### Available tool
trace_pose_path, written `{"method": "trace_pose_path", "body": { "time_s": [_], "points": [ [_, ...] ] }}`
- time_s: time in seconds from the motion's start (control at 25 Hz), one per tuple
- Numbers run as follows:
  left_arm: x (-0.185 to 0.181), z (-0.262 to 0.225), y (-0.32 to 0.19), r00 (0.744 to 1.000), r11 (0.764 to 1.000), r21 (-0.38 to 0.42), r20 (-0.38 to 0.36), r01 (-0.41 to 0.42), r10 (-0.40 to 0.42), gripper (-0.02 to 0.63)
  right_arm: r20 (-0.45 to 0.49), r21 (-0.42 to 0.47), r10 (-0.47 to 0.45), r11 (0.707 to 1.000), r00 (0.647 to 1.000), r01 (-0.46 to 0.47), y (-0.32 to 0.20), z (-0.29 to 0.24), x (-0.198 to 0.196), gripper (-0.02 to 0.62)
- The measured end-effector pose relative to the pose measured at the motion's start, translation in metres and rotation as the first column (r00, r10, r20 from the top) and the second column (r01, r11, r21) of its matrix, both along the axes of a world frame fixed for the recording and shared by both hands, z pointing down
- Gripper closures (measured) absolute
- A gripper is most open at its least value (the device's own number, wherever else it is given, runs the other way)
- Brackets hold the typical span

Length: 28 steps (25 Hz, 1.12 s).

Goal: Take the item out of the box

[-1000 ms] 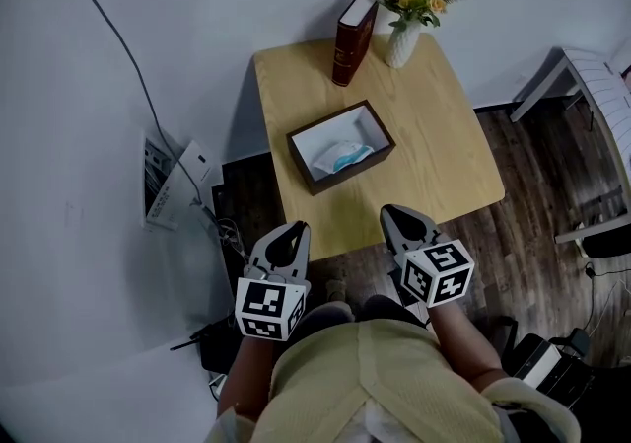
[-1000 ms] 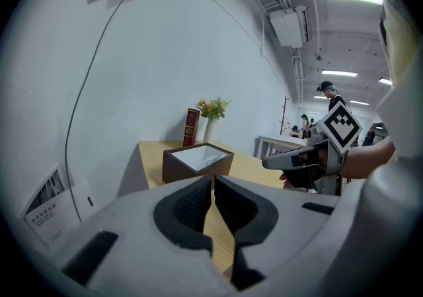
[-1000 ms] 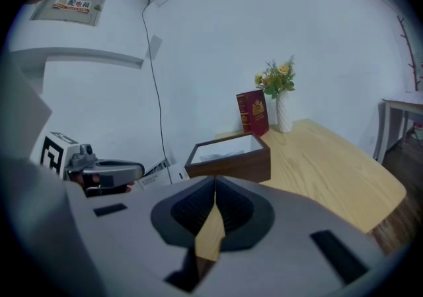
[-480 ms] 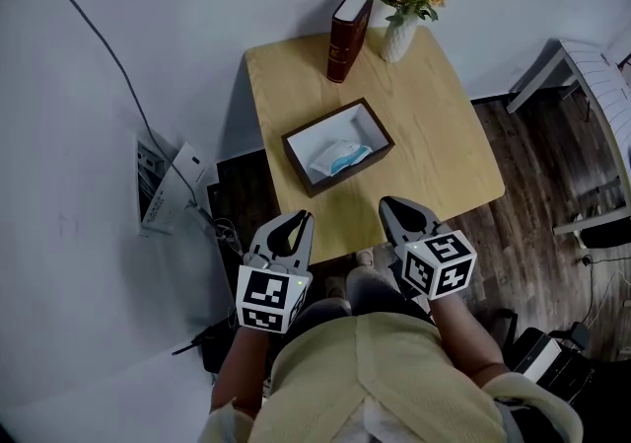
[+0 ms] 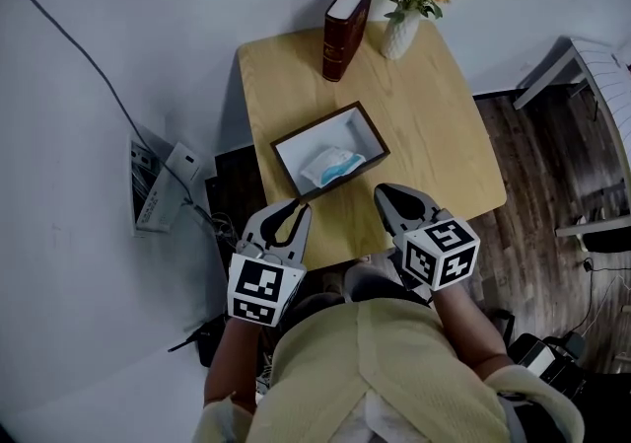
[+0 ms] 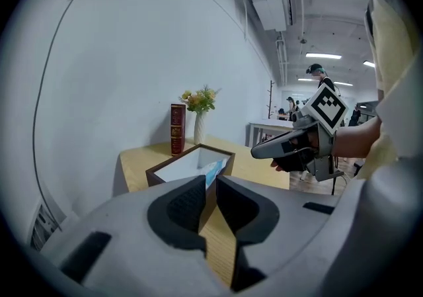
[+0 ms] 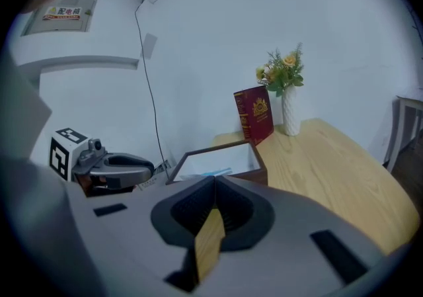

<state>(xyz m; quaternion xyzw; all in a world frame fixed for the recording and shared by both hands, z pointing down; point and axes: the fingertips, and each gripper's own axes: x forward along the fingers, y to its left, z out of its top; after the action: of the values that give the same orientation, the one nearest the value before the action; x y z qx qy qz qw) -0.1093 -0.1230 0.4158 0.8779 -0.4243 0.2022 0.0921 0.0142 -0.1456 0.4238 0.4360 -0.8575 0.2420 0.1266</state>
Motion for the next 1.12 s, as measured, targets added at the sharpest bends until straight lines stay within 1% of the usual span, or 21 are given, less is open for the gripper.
{"method": "trace_pose_path", "body": {
  "time_s": [0.16,0.36,0.6,0.68,0.76,0.96,1.12],
  "points": [
    [0.008,0.002,-0.014,0.999,1.0,-0.011,0.037,-0.017,0.018,0.571,0.008,-0.007,-0.042,0.999,0.999,0.042,-0.016,-0.004,0.002,0.566],
    [0.019,0.007,-0.025,0.994,0.994,-0.071,0.055,-0.086,0.09,0.571,0.022,-0.014,-0.091,0.996,0.996,0.092,-0.036,-0.006,0.002,0.566],
    [0.025,0.012,-0.039,0.983,0.989,-0.088,0.129,-0.119,0.13,0.568,0.044,-0.028,-0.144,0.989,0.989,0.145,-0.052,-0.006,-0.003,0.566],
    [0.028,0.018,-0.038,0.976,0.984,-0.113,0.15,-0.138,0.154,0.548,0.05,-0.032,-0.153,0.987,0.987,0.155,-0.057,-0.006,-0.005,0.566],
    [0.03,0.026,-0.035,0.97,0.976,-0.15,0.16,-0.159,0.183,0.51,0.055,-0.035,-0.164,0.985,0.985,0.166,-0.062,-0.006,-0.008,0.566],
    [0.033,0.031,-0.038,0.956,0.963,-0.189,0.183,-0.193,0.228,0.5,0.071,-0.045,-0.191,0.98,0.979,0.194,-0.07,-0.005,-0.015,0.566],
    [0.04,0.03,-0.037,0.943,0.946,-0.214,0.174,-0.243,0.282,0.486,0.077,-0.052,-0.203,0.977,0.976,0.207,-0.073,-0.005,-0.018,0.566]
  ]
}}
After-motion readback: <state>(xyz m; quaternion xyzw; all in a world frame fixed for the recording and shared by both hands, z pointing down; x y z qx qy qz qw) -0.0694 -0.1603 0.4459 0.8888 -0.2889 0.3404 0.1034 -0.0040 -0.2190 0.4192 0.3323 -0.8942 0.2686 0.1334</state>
